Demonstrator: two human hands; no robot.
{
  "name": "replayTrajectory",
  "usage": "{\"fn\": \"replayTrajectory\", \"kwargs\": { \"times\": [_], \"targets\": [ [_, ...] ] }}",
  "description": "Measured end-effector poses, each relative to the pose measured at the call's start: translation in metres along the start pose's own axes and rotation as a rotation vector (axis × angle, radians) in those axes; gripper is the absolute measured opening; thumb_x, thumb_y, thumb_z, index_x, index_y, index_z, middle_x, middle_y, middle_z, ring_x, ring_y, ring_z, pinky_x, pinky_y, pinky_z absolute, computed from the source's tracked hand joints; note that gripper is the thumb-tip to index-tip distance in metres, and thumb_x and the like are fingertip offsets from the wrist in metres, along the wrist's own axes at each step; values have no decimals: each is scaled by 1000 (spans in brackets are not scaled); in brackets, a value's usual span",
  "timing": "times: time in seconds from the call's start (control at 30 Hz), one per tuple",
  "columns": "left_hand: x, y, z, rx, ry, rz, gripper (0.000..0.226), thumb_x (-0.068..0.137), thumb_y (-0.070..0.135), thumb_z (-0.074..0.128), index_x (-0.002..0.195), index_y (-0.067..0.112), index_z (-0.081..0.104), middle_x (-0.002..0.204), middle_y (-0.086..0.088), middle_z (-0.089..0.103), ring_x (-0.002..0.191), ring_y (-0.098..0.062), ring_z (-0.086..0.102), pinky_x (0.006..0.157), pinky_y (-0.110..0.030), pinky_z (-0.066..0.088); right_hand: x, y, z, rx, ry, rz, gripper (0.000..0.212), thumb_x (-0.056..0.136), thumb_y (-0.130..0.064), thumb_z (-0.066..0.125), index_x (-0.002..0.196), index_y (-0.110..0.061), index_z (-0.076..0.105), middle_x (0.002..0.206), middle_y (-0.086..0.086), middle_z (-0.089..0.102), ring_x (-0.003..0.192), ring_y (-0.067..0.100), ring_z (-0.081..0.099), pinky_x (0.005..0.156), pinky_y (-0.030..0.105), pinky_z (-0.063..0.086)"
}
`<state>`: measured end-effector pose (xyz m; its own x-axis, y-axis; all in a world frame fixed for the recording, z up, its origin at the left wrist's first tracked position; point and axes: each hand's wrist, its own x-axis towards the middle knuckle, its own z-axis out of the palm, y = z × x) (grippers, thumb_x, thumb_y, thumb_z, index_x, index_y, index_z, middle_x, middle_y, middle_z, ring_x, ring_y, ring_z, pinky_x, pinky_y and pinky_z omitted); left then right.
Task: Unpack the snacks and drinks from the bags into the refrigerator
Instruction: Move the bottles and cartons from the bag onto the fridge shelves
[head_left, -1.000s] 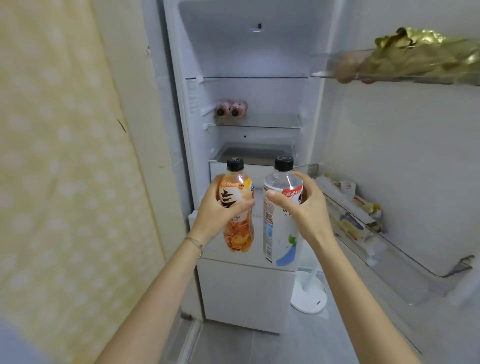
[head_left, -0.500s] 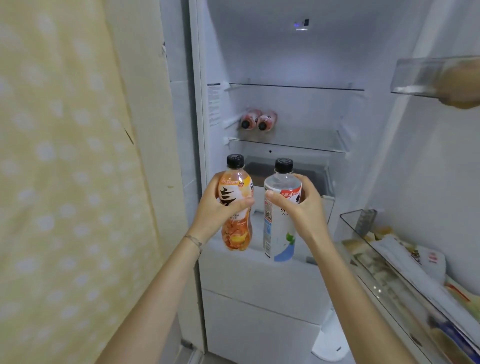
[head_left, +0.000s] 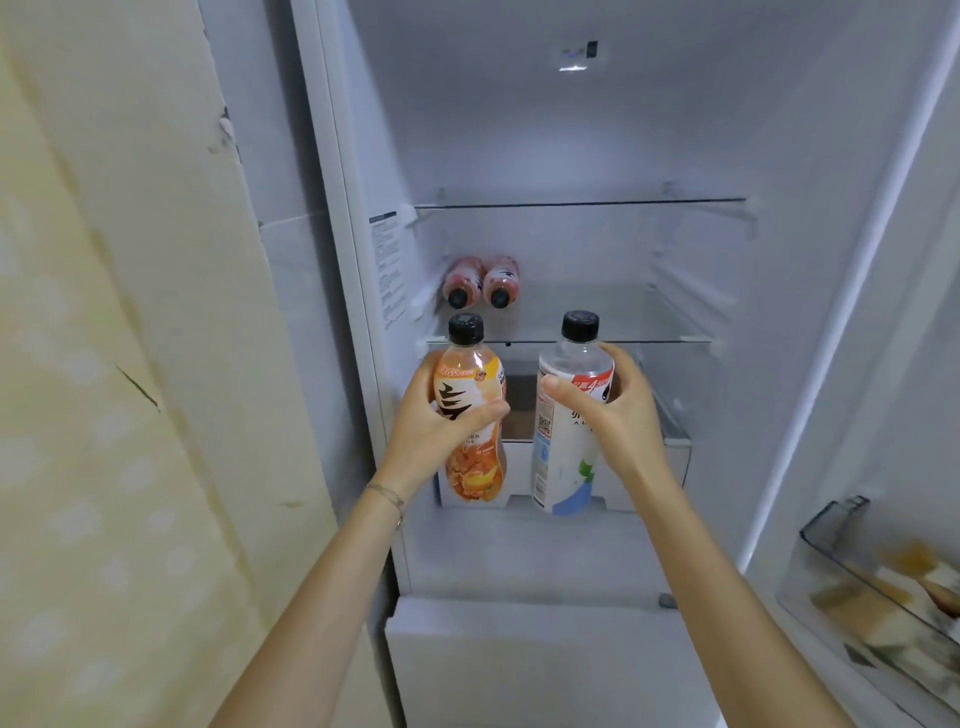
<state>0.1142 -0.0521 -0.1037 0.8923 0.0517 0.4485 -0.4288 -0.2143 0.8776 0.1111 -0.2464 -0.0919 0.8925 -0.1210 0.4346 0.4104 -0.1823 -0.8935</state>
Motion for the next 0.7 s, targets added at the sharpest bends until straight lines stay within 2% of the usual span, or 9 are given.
{"fn": "replayTrajectory", "kwargs": {
  "times": [0.2, 0.3, 0.5, 0.6, 0.7],
  "targets": [
    [37, -28, 4, -29, -18, -16, 58, 72, 22, 82, 120, 30, 51, 112, 7, 64, 104, -7, 63, 81, -21, 55, 31, 24, 12, -9, 57, 35, 50, 77, -30, 77, 119, -33, 49, 101, -25, 58, 93, -1, 60, 70, 15, 45],
    [51, -41, 7, -9, -51, 5, 58, 69, 16, 84, 115, 32, 53, 108, 12, 65, 100, -2, 63, 79, -16, 52, 44, 35, 14, -28, 50, 42, 52, 76, -27, 79, 119, -31, 51, 100, -24, 58, 92, -1, 59, 70, 14, 44],
    [73, -65, 17, 49, -92, 44, 69, 63, 19, 90, 121, 26, 51, 112, 10, 65, 105, -7, 62, 91, -25, 52, 63, 51, 8, -31, 54, 65, 50, 76, -26, 79, 119, -30, 52, 105, -16, 63, 96, 5, 61, 76, 23, 49],
    [77, -78, 25, 87, -76, 47, 70, 62, 18, 90, 117, 34, 51, 111, 18, 63, 105, -3, 60, 92, -23, 50, 73, 53, 8, -48, 58, 78, 51, 77, -25, 78, 119, -30, 50, 113, -7, 62, 100, 14, 61, 83, 31, 51],
    [81, -90, 27, 166, -78, 58, 71, 58, 17, 92, 111, 40, 49, 107, 23, 61, 103, -2, 60, 90, -20, 49, 79, 56, 9, -52, 45, 73, 52, 76, -24, 79, 117, -31, 48, 110, -10, 60, 97, 12, 60, 79, 27, 49]
  ]
}}
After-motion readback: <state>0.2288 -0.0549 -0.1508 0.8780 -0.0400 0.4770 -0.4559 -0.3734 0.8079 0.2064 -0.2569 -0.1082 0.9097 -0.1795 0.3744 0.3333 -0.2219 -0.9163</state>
